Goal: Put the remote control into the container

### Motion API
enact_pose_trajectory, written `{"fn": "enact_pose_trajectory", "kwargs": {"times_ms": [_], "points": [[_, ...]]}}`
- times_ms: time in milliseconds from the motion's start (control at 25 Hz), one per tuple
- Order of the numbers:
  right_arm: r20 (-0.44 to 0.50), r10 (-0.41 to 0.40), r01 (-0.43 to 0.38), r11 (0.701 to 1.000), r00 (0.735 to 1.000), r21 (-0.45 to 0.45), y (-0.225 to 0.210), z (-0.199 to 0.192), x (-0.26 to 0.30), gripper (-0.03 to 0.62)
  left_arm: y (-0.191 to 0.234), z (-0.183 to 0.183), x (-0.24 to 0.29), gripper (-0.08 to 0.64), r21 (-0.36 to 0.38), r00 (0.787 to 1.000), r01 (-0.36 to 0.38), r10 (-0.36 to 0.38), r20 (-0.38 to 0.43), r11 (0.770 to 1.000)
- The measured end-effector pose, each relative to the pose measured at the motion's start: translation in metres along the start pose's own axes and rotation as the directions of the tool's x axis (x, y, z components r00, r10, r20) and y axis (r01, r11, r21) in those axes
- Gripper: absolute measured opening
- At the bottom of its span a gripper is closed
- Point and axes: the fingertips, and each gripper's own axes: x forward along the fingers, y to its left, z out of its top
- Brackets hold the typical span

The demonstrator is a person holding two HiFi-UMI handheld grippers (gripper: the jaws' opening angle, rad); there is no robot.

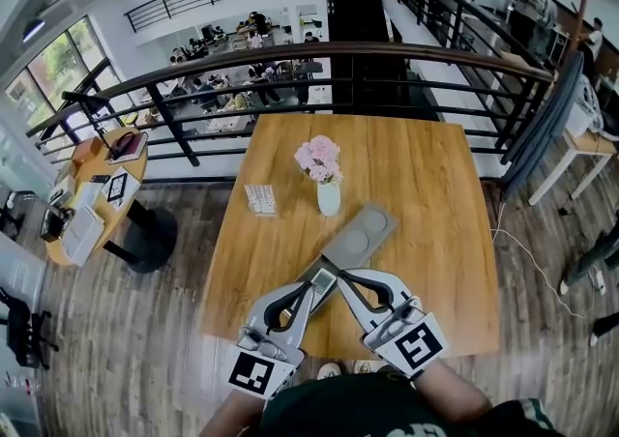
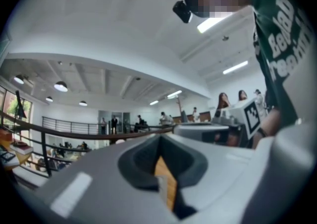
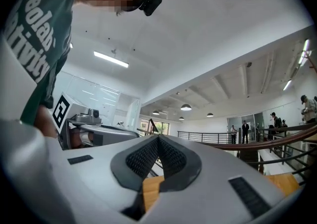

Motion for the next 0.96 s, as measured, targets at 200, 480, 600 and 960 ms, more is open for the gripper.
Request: {"fn": "enact_pose_trajectory", "kwargs": {"times_ms": [200,480,600,960], "points": [[-0.018,0.003,-0.003,1.0,1.0,0.011,0.004,-0.002,0.001,0.015,0.003,0.003,-0.002,-0.002,0.006,1.0,-0.004,0.004,0.01,1.0],[-0.009,0.021,-0.021,1.0,1.0,0.005,0.007,0.001,-0.002,0.015,0.0,0.002,-0.002,-0.002,0.001,1.0,0.003,-0.003,0.009,1.0],[-0.005,0.026,-0.026,1.0,1.0,0.005,0.009,0.002,-0.003,0.015,0.0,0.002,-0.004,-0.002,0.01,1.0,0.002,-0.002,0.006,1.0],[-0.013,0.031,-0.031,1.0,0.999,0.005,0.012,-0.001,-0.005,0.015,-0.002,0.0,-0.006,-0.002,-0.001,1.0,-0.001,0.001,0.009,1.0]]}}
